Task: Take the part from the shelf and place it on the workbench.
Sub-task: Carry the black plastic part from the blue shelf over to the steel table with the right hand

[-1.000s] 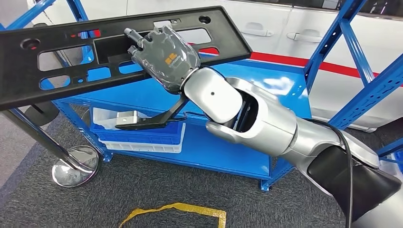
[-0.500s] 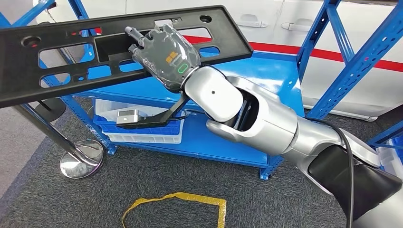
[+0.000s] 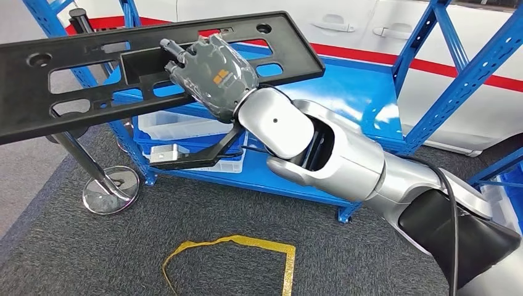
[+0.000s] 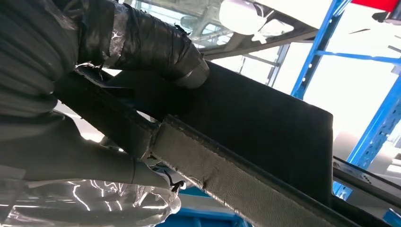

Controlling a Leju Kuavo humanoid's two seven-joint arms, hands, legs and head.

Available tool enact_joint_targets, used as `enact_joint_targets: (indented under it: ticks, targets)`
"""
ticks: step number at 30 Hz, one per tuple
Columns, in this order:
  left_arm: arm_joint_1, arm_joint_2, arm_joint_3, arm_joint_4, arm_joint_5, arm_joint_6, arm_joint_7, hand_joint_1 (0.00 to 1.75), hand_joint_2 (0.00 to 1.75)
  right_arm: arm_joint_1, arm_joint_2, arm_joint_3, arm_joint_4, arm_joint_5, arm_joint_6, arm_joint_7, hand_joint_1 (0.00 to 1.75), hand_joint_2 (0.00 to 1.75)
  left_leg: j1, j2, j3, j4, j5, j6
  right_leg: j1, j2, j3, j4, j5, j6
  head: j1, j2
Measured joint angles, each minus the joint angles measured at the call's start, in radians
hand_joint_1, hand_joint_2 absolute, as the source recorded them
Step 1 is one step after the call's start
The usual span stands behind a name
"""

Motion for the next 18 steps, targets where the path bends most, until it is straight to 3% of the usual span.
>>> enact_joint_targets:
  ticks: [1,2,3,5,7,9,10,12,14,15,16,17,18]
  targets:
    - [0.000,0.000,0.000,0.000,0.000,0.000,0.002,0.00,1.75,0.002,0.000,0.001,0.002,-0.001,0.000,0.000,1.75,1.75,-0.005,0.000,-0.009,0.001,0.007,0.003,0.003,0.001,0.012,0.012,0.002,-0.006,0.000,0.000]
    - [0.000,0.000,0.000,0.000,-0.001,0.001,0.005,0.00,1.75,0.004,0.000,0.002,0.003,-0.003,-0.001,0.000,1.75,1.75,-0.011,-0.001,-0.017,0.001,0.013,0.005,0.007,0.002,0.044,-0.016,0.020,-0.016,0.000,0.000]
    - [0.000,0.000,0.000,0.000,-0.001,0.001,0.007,0.00,1.75,0.005,0.000,0.003,0.005,-0.005,-0.001,0.000,1.75,1.75,-0.015,-0.002,-0.024,0.001,0.020,0.006,0.014,0.003,0.092,-0.079,0.046,-0.032,0.000,0.000]
    - [-0.001,-0.004,0.000,0.000,-0.002,0.003,0.012,0.00,1.75,0.004,0.000,0.004,0.007,-0.008,-0.003,0.001,1.75,1.75,-0.019,-0.001,-0.035,-0.002,0.033,0.005,0.032,0.005,0.190,-0.231,0.070,-0.066,-0.002,0.000]
    - [-0.001,-0.009,0.000,0.000,-0.002,0.003,0.015,0.00,1.75,0.002,0.000,0.003,0.009,-0.011,-0.004,0.001,1.75,1.75,-0.011,0.001,-0.042,-0.009,0.051,-0.002,0.046,0.006,0.230,-0.312,0.076,-0.081,-0.001,0.000]
    - [0.000,-0.008,0.000,0.001,-0.002,0.003,0.018,0.00,1.75,0.003,0.000,0.003,0.012,-0.014,-0.005,0.001,1.75,1.75,-0.007,-0.001,-0.048,-0.019,0.067,-0.011,0.044,0.005,0.229,-0.334,0.102,-0.079,0.001,0.000]
    - [0.000,-0.009,0.000,0.001,-0.002,0.003,0.020,0.00,1.75,0.005,0.000,0.004,0.013,-0.015,-0.005,0.001,1.75,1.75,-0.010,-0.001,-0.055,-0.019,0.061,-0.015,0.040,0.002,0.228,-0.346,0.118,-0.078,0.002,0.000]
    - [0.001,-0.010,0.000,0.001,-0.002,0.004,0.023,0.00,1.75,0.009,0.000,0.004,0.016,-0.017,-0.006,0.001,1.75,1.75,-0.015,-0.002,-0.079,0.033,0.001,-0.024,0.028,-0.006,0.221,-0.370,0.149,-0.076,0.001,0.000]
    - [0.001,-0.009,0.000,0.001,-0.003,0.005,0.025,0.00,1.75,0.011,0.000,0.004,0.019,-0.017,-0.007,0.001,1.75,1.75,-0.011,0.001,-0.110,0.152,-0.085,-0.036,0.024,-0.008,0.195,-0.363,0.163,-0.073,0.001,0.000]
    - [0.001,-0.007,0.000,0.001,-0.003,0.005,0.027,0.00,1.75,0.014,0.000,0.005,0.021,-0.017,-0.008,0.001,1.75,1.75,-0.008,0.001,-0.121,0.210,-0.107,-0.042,0.022,-0.009,0.178,-0.352,0.167,-0.069,0.001,0.000]
    - [0.001,-0.006,0.000,0.001,-0.003,0.006,0.028,0.00,1.75,0.018,0.000,0.005,0.023,-0.017,-0.008,0.001,1.75,1.75,-0.006,0.002,-0.122,0.246,-0.110,-0.048,0.019,-0.009,0.160,-0.337,0.170,-0.066,0.001,0.000]
    - [0.001,-0.005,0.000,0.001,-0.003,0.006,0.030,0.00,1.75,0.022,0.000,0.006,0.026,-0.018,-0.010,0.001,1.75,1.75,-0.002,0.002,-0.109,0.251,-0.094,-0.054,0.016,-0.010,0.140,-0.323,0.174,-0.061,0.001,0.000]
    - [0.001,-0.005,0.000,0.001,-0.003,0.006,0.031,0.00,1.75,0.026,0.000,0.007,0.028,-0.019,-0.011,0.001,1.75,1.75,0.002,0.002,-0.079,0.221,-0.067,-0.062,0.012,-0.010,0.121,-0.310,0.177,-0.055,0.000,0.000]
